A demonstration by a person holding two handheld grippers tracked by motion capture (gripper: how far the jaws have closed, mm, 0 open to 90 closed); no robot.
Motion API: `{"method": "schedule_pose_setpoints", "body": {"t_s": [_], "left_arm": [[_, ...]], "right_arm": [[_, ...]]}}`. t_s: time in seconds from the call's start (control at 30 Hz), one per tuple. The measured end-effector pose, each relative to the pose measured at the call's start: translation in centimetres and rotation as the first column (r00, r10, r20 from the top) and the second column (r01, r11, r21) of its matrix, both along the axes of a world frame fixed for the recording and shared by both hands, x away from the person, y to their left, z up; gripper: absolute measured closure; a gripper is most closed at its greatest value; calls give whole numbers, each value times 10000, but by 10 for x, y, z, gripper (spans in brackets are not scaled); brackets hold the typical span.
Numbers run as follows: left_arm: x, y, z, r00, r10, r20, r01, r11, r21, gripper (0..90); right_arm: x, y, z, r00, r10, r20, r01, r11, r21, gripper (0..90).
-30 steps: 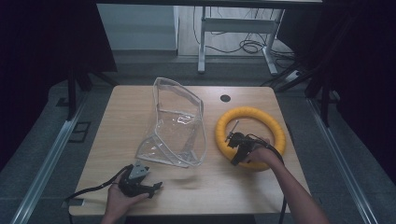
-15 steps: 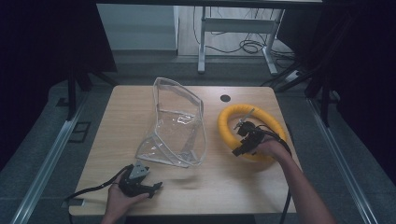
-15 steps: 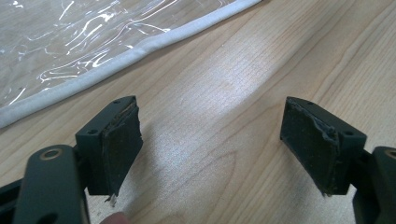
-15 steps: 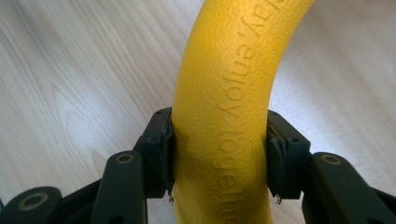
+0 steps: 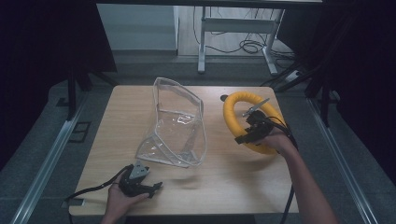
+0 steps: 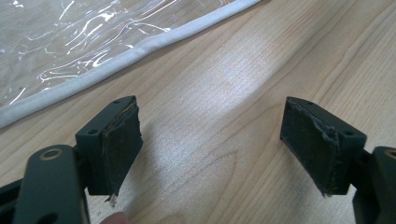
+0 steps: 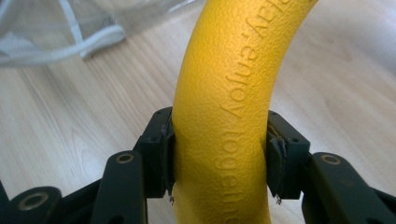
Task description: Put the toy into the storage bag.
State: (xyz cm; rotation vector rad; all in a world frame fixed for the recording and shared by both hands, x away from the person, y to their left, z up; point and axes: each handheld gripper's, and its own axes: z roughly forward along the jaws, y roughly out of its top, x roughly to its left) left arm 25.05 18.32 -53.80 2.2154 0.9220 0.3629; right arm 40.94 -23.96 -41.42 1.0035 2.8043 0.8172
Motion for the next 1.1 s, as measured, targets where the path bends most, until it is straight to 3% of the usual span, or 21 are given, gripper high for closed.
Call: {"method": "schedule_pose_setpoints", "body": {"t_s": [0.63,1.1], "left_arm": [[0,0,0,10000,3,3,-3,10000,0,203],[0,0,0,10000,-11,16,11,10000,17,203]], "right_arm": [[-6,6,28,9962,-72,865,4,9969,790,506],[-15,15,53,9841,-94,1775,-205,9860,1655,506]]}}
